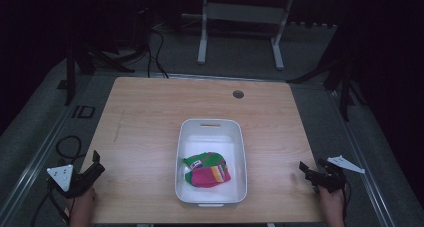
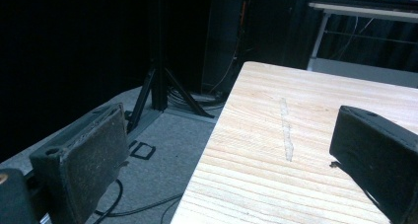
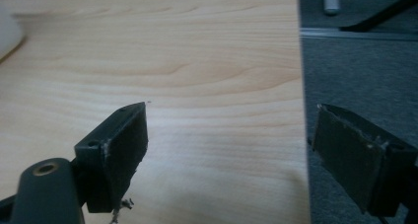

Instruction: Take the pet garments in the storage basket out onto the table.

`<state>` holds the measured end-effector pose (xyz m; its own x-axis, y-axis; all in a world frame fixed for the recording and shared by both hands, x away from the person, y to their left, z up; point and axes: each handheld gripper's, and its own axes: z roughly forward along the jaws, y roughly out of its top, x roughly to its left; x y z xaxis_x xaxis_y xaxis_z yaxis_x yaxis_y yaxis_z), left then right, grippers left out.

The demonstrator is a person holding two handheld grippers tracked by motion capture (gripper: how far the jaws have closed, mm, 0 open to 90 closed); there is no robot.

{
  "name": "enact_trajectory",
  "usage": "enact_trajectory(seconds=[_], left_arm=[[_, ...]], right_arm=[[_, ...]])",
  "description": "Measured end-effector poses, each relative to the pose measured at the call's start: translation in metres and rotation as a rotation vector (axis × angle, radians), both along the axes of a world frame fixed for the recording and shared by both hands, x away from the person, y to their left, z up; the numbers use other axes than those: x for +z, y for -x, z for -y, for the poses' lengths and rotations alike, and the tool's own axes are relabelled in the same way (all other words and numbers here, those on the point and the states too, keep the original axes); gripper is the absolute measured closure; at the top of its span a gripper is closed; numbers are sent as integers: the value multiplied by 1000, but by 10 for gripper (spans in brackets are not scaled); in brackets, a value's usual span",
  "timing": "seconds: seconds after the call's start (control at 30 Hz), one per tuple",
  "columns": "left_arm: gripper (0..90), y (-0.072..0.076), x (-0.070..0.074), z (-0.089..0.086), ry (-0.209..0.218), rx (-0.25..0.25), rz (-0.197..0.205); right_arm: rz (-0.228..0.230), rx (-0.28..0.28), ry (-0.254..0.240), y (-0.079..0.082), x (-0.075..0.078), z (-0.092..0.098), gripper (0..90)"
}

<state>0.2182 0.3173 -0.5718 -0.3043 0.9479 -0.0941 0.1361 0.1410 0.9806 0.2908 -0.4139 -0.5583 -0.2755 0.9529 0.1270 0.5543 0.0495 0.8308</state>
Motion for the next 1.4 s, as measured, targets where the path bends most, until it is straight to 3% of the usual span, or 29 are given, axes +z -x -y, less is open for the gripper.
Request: enact_trajectory(seconds=[0.1, 0.23, 0.27, 0.3, 0.43, 0.57, 0.73, 1.1, 1.4], left_arm=[[18, 0, 0, 0, -2, 0, -1], [19, 0, 0, 0, -5, 1, -3], [19, 0, 0, 0, -5, 1, -3], [19, 0, 0, 0, -4, 0, -2], [18, 0, 0, 0, -1, 0, -3], [19, 0, 0, 0, 0, -3, -4], [18, 0, 0, 0, 1, -3, -3], [19, 0, 0, 0, -5, -6, -5], [19, 0, 0, 1, -6, -5, -4]], right_arm=[[-46, 114, -3, -3, -1, 1, 135], [-62, 238, 10, -2, -2, -3, 136], [-62, 238, 10, -2, -2, -3, 136], [-88, 306, 33, -2, -2, -8, 136], [-104, 388, 54, -4, -1, -15, 135], [-160, 474, -2, -6, 3, -22, 135], [-211, 589, 2, -5, 7, -38, 135], [-188, 703, 31, -4, 36, -64, 138], [-134, 804, 40, -2, 85, -98, 132]])
